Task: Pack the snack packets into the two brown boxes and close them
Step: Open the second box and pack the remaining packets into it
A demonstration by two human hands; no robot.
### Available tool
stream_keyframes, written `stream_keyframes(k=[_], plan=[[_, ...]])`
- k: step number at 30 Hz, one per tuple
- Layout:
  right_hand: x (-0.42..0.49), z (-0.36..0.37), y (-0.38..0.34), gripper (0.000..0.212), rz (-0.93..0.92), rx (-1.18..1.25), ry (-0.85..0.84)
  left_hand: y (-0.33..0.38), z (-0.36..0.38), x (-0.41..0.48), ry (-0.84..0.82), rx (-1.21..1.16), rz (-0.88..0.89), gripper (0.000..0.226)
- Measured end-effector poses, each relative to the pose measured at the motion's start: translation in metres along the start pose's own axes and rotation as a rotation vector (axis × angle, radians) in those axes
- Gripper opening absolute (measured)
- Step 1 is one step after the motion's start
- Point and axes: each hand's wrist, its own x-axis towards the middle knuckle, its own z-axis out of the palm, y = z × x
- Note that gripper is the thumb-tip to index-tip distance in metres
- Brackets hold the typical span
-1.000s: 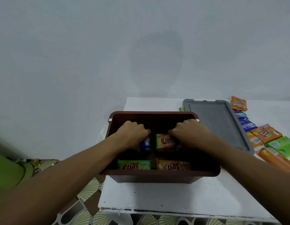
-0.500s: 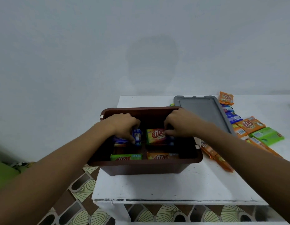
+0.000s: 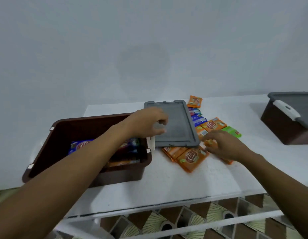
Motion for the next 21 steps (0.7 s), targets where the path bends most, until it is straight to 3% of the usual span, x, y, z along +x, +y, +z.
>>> stream_keyframes(k=[4,7,11,14,16,18,21], plan=[[-0.029,0.025,0.04,0.069,0.178,-0.012,-0.036,0.047,0.032,0.043,-0.155,0.024,0.004,0.024],[-0.04,0.045,0.056,0.082,0.282,0.141,0.067,0.078,0.067,0.064,-0.285,0.08,-0.064,0.03],[-0.057,0.064,0.066,0.071,0.283,0.389,0.285,0.113,0.11,0.073,-0.319,0.169,-0.179,0.048],[-0.066,0.071,0.068,0.059,0.239,0.475,0.391,0.123,0.135,0.062,-0.206,0.16,-0.242,0.056],[-0.068,0.068,0.069,0.039,0.264,0.606,0.487,0.124,0.148,0.051,-0.109,0.127,-0.252,0.055],[-0.068,0.063,0.07,0.028,0.315,0.72,0.579,0.119,0.159,0.039,-0.015,0.032,-0.263,0.053],[-0.069,0.062,0.072,0.019,0.38,0.807,0.589,0.115,0.173,0.026,0.112,-0.143,-0.298,0.05]])
